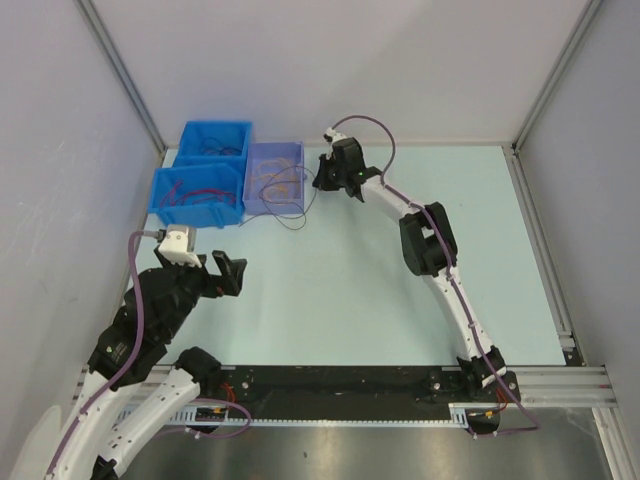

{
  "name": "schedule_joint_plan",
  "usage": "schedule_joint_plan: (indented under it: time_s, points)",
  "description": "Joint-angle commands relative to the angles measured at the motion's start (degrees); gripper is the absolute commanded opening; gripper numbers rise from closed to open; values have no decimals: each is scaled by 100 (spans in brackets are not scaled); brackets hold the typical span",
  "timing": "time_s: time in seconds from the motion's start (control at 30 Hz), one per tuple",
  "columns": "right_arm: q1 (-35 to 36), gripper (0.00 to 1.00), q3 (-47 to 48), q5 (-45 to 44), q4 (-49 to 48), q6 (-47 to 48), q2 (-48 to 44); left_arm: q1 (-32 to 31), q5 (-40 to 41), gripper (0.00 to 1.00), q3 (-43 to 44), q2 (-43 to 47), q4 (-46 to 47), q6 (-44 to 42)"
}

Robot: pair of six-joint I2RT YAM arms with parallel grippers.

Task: Untangle the cables

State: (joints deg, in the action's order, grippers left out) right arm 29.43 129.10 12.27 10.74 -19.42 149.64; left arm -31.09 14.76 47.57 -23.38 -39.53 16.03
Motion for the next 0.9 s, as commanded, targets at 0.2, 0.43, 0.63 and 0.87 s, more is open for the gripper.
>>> schedule_joint_plan:
  time_s: [0.2, 0.43, 0.63, 0.87]
  points:
    - [229, 0, 405, -620, -90, 333, -822, 68, -61, 100, -11, 8, 191, -83]
    - [572, 0, 537, -1419, 209, 799, -1218, 77, -88, 100, -11, 26, 200, -91]
    - [880, 0, 827, -1868, 288, 1255, -1412, 77, -88, 100, -20, 61, 209, -91]
    - [1144, 0, 898, -2140, -36, 1581, -1526, 77, -97, 100, -20, 79, 209, -91]
